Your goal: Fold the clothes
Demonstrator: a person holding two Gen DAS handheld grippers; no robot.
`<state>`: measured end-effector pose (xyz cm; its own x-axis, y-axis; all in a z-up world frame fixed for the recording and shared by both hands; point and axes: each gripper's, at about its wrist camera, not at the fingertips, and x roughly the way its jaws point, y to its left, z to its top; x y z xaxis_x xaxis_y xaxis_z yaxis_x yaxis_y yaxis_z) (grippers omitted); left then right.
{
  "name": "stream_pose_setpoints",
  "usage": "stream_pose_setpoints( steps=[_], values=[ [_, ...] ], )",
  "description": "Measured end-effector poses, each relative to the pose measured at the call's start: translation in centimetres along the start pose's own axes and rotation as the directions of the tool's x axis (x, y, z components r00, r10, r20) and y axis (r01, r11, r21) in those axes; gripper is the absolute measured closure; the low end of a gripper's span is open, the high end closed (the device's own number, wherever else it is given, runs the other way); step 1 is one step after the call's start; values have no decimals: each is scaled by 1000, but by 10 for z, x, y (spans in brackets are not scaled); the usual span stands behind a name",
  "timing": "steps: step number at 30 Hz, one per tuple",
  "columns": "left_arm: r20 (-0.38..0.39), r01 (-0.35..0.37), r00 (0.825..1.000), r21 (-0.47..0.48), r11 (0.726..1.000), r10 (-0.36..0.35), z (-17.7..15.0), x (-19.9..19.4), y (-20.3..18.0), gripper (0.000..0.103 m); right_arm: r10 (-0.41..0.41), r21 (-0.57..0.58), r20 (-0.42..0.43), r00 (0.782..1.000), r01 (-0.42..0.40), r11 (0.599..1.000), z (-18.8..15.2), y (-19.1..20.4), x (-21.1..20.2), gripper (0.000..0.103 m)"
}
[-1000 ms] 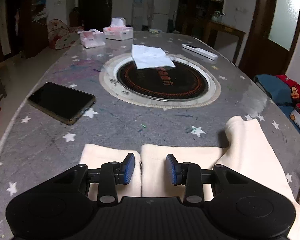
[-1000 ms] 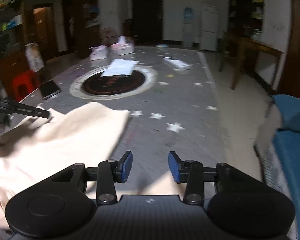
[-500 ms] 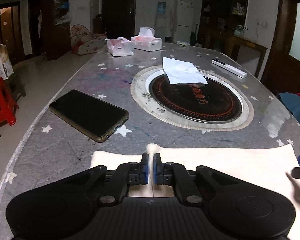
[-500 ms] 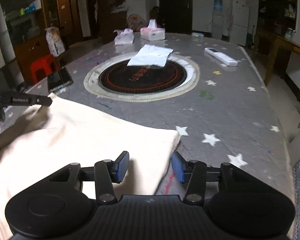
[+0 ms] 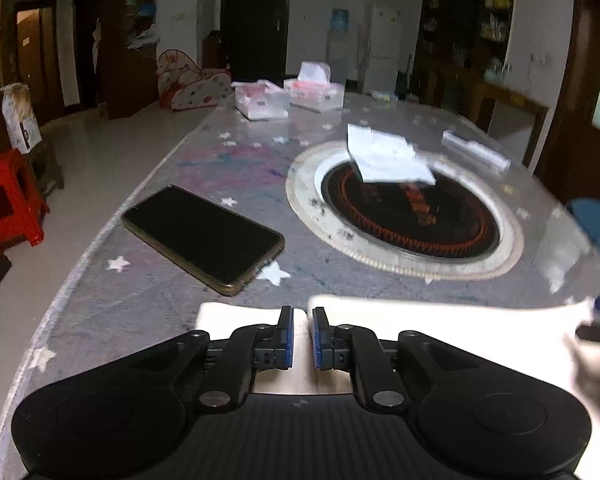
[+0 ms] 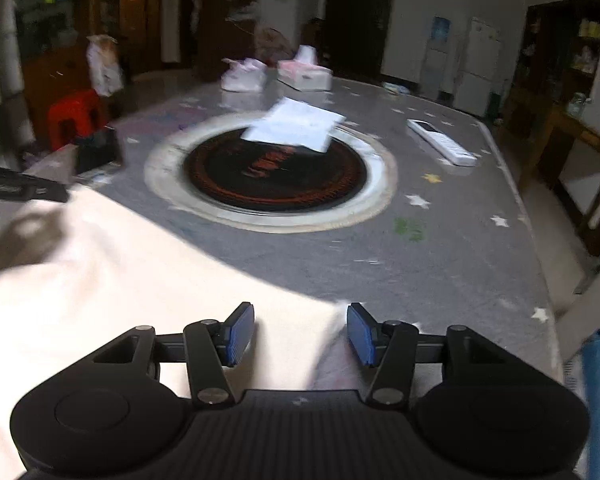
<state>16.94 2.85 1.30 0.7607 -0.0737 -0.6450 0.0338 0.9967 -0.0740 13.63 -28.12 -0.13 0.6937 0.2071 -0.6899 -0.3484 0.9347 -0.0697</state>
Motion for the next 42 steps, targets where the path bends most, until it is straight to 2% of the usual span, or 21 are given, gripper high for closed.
stream_pose_setpoints(
  steps=[5,8,10,13,16,18,19,20,21,22,25,28,34,36,38,42],
  values=[
    [16,-44,999,-30,999,44,-1,-19,30,92,106,-52,2,994,-106,993,-19,29,-37,43],
    [-17,-61,998,-39,997,60,-9,-20,47,92,160,-88,2,987,-159,983,-34,49,-57,40],
    [-42,-43,998,-35,998,41,-15,-18,53,90,189,-102,2,982,-188,977,-42,59,-67,40],
    [-64,-26,998,-20,999,24,-22,-14,53,78,208,-116,0,978,-206,972,-51,72,-77,39],
    [-69,-44,997,-9,999,43,-25,-5,49,66,220,-115,-2,975,-219,969,-57,81,-84,39],
    [-70,-61,996,-16,998,59,-26,0,50,65,228,-108,-6,974,-227,968,-61,84,-87,39],
    [-60,-62,996,-17,998,61,-27,1,50,65,230,-105,-8,973,-230,968,-64,86,-88,39],
    [-56,-60,997,-14,998,59,-27,2,50,72,230,-103,-10,973,-230,968,-65,86,-89,39],
    [-50,-53,997,-9,999,52,-27,1,50,81,225,-102,-8,974,-224,969,-67,87,-91,39],
    [-46,-34,998,-5,999,34,-28,0,50,98,220,-100,-7,975,-220,970,-69,88,-92,39],
    [-15,-37,999,-45,998,36,-32,-11,57,99,211,-72,1,977,-211,975,-73,87,-97,39],
    [44,-86,995,-87,993,90,-36,-37,67,100,194,-43,11,981,-193,980,-77,82,-102,39],
    [139,-184,966,-213,960,216,-50,-113,98,100,181,-29,16,983,-181,983,-89,79,-112,39],
    [160,-216,954,-225,950,254,-61,-135,106,100,187,-31,20,982,-186,982,-94,82,-116,38],
    [139,-256,946,-228,939,292,-73,-141,115,100,194,-30,16,981,-193,981,-99,86,-117,38],
    [44,-318,941,-226,921,336,-92,-132,132,99,191,-58,-6,982,-191,980,-109,95,-117,38]
  ],
)
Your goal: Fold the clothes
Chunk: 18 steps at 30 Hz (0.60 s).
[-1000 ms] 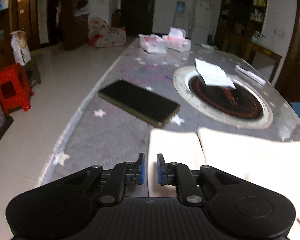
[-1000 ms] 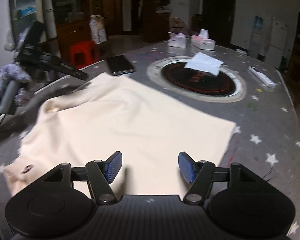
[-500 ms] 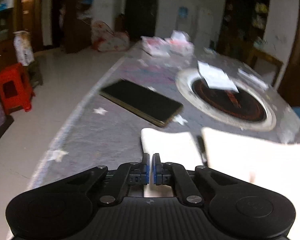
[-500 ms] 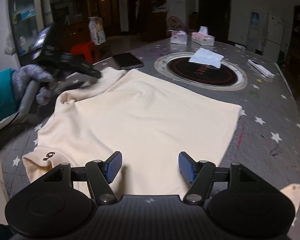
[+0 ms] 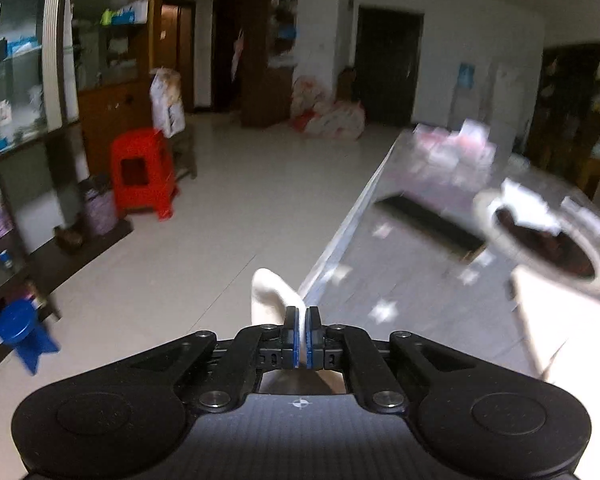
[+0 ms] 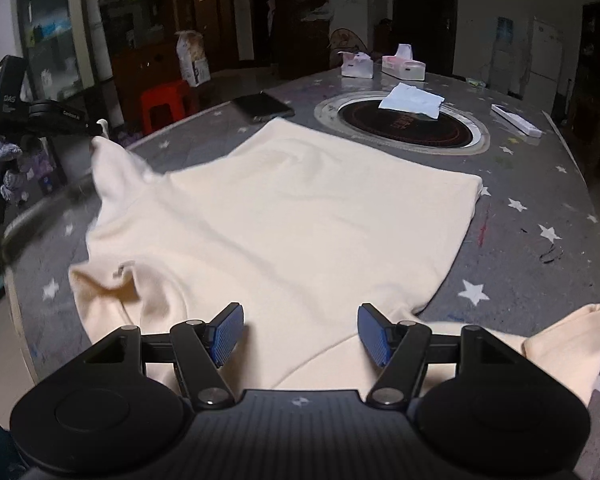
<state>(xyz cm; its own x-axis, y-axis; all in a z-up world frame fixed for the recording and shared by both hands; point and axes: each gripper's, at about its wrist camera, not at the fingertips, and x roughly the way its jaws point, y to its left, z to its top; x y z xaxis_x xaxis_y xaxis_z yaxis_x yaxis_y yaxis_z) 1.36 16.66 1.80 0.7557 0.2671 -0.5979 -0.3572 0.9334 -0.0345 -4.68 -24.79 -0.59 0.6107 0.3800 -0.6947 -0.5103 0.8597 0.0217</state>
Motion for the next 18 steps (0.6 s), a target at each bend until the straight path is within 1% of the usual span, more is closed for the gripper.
stream_pose_setpoints(
  steps=[3,4,6,8,10,12,13,14,16,18],
  values=[
    [-42,-46,998,-1,999,46,-7,7,7,99,-13,-11,2,1000,13,1000,-4,5,-3,38],
    [-51,-55,997,-5,998,55,-9,7,10,96,-14,-11,4,1000,14,1000,-4,6,-5,38],
    [-43,-73,996,-6,997,72,-10,3,9,94,-19,-16,13,1000,20,1000,-5,10,-9,38],
    [-20,-85,996,-5,996,85,-9,-5,7,91,-19,-20,23,1000,19,1000,-2,14,-10,38],
    [1,-75,997,-9,997,75,-7,-15,2,90,-12,-30,39,999,13,999,1,19,-8,38],
    [10,-34,999,-3,999,34,-5,-28,-4,89,2,-41,54,999,1,999,6,25,-4,38],
    [13,-3,1000,5,1000,3,-5,-35,-9,89,12,-48,60,998,-9,999,9,28,-1,38],
    [15,44,999,22,999,-44,-5,-42,-16,89,22,-60,64,998,-18,998,11,31,2,38],
    [12,141,990,62,988,-142,-8,-55,-31,89,36,-90,67,997,-30,995,14,40,8,38],
    [-11,235,972,98,967,-236,-12,-63,-48,89,64,-118,51,997,-57,991,15,49,12,39]
  ],
)
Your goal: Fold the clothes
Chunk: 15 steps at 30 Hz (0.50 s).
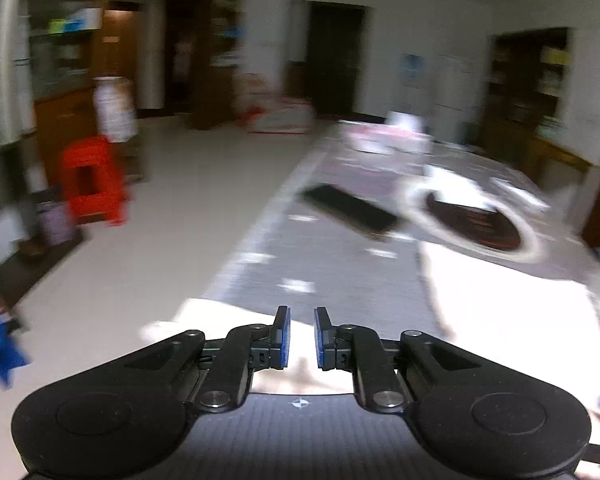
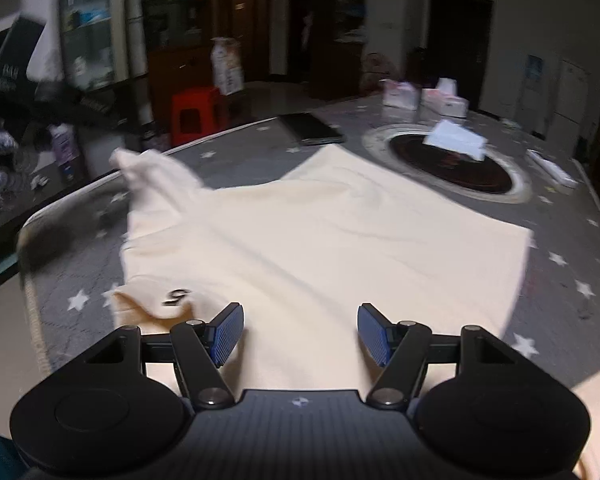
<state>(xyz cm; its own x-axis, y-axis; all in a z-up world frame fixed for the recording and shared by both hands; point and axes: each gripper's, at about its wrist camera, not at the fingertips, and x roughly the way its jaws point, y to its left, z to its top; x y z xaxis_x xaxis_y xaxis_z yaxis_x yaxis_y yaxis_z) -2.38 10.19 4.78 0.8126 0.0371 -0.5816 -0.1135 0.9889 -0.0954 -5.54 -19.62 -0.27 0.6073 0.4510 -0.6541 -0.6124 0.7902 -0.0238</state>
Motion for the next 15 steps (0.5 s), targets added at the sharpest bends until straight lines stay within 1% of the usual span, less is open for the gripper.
stream_pose_setpoints(
  steps=[1,3,6,11,13,15],
  values=[
    [-16,51,999,25,998,-50,-3,0,-12,89,16,-16,-10,1000,-16,1000,-1,4,1,39],
    [-47,137,990,74,988,-134,-11,2,-35,89,35,-55,-33,999,-37,998,-5,14,2,39],
    [-88,242,969,135,961,-232,-26,6,-70,89,40,-74,-50,998,-44,996,-14,23,-2,39],
    [-138,374,926,197,906,-352,-47,12,-113,89,32,18,-10,999,-32,999,-21,11,-27,39],
    [-158,410,910,207,888,-383,-55,13,-121,89,10,80,11,1000,-11,997,-25,-6,-40,39],
    [-182,432,899,213,876,-399,-63,14,-126,89,-26,141,25,999,22,990,-31,-24,-50,38]
  ],
)
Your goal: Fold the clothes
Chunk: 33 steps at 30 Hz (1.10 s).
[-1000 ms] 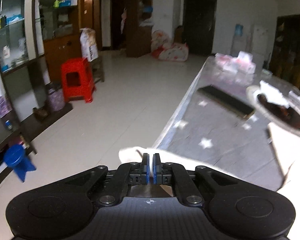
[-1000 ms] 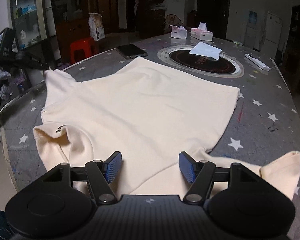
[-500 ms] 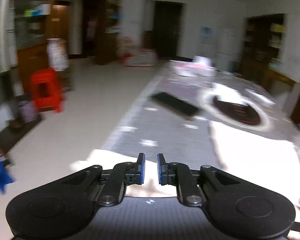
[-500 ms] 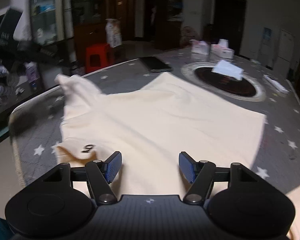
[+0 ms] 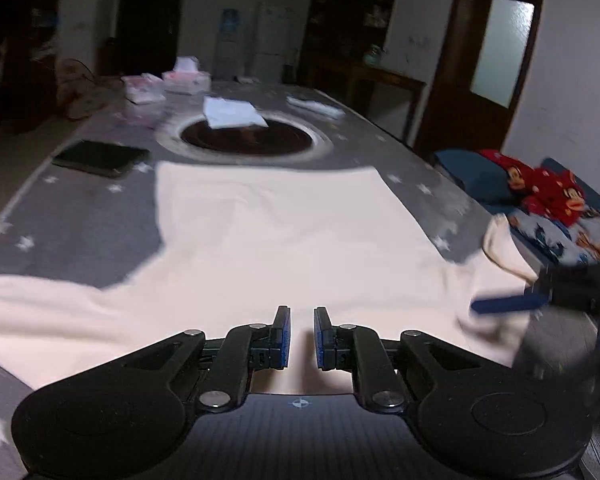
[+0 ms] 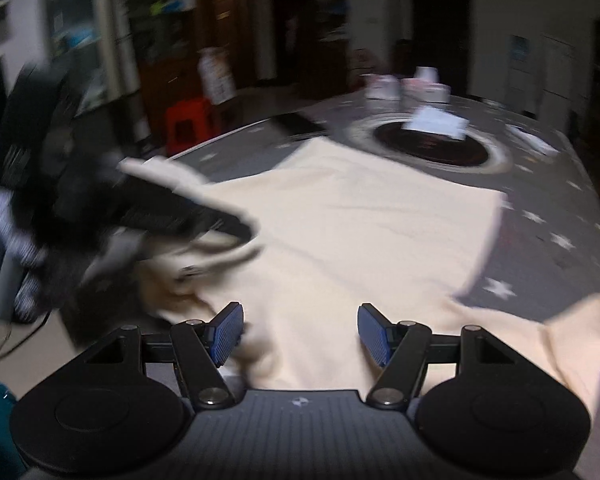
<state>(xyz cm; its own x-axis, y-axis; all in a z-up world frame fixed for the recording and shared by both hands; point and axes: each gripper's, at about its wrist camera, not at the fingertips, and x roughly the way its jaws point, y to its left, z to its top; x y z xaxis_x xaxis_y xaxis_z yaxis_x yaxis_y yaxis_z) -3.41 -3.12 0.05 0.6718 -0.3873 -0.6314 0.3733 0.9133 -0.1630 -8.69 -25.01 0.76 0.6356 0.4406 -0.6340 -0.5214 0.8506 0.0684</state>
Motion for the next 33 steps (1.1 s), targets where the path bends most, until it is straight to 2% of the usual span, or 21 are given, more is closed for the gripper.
stream_pose_setpoints(
  steps=[5,7,13,15,17,18,20,23,25,27,31,33],
  values=[
    [-27,22,999,38,999,-21,-14,1,-8,89,-64,217,29,998,56,974,-7,-57,-13,38],
    [-26,25,999,54,998,-24,-16,-1,-10,89,-78,230,42,996,66,971,-8,-66,-18,38],
    [-33,24,999,62,998,-22,-19,-4,-12,89,-131,301,10,991,122,946,-15,-101,6,38],
    [-35,24,999,57,998,-22,-19,-5,-11,88,-176,305,19,984,162,938,-21,-109,9,38],
    [-38,25,999,52,998,-23,-19,-5,-11,88,-264,298,5,964,251,921,-25,-115,5,38],
    [-38,26,999,52,998,-24,-19,-4,-11,88,-322,301,-5,947,308,902,-28,-118,1,39],
    [-38,28,999,56,998,-26,-18,-4,-11,87,-448,312,-28,893,434,845,-35,-124,-8,38],
    [-41,33,999,59,998,-31,-17,-3,-11,85,-541,363,-53,839,521,772,-46,-135,-26,38],
    [-44,41,998,63,997,-38,-16,-3,-11,81,-575,364,-62,816,554,748,-50,-139,-34,38],
    [-47,42,998,73,996,-39,-16,-3,-13,78,-580,369,-54,813,556,745,-51,-141,-39,38],
    [-48,42,998,74,996,-39,-16,-3,-15,75,-527,363,-44,849,505,783,-51,-145,-32,38],
    [-50,40,998,75,996,-36,-16,-4,-15,74,-517,335,-71,853,508,793,-51,-144,-24,35]
  ],
)
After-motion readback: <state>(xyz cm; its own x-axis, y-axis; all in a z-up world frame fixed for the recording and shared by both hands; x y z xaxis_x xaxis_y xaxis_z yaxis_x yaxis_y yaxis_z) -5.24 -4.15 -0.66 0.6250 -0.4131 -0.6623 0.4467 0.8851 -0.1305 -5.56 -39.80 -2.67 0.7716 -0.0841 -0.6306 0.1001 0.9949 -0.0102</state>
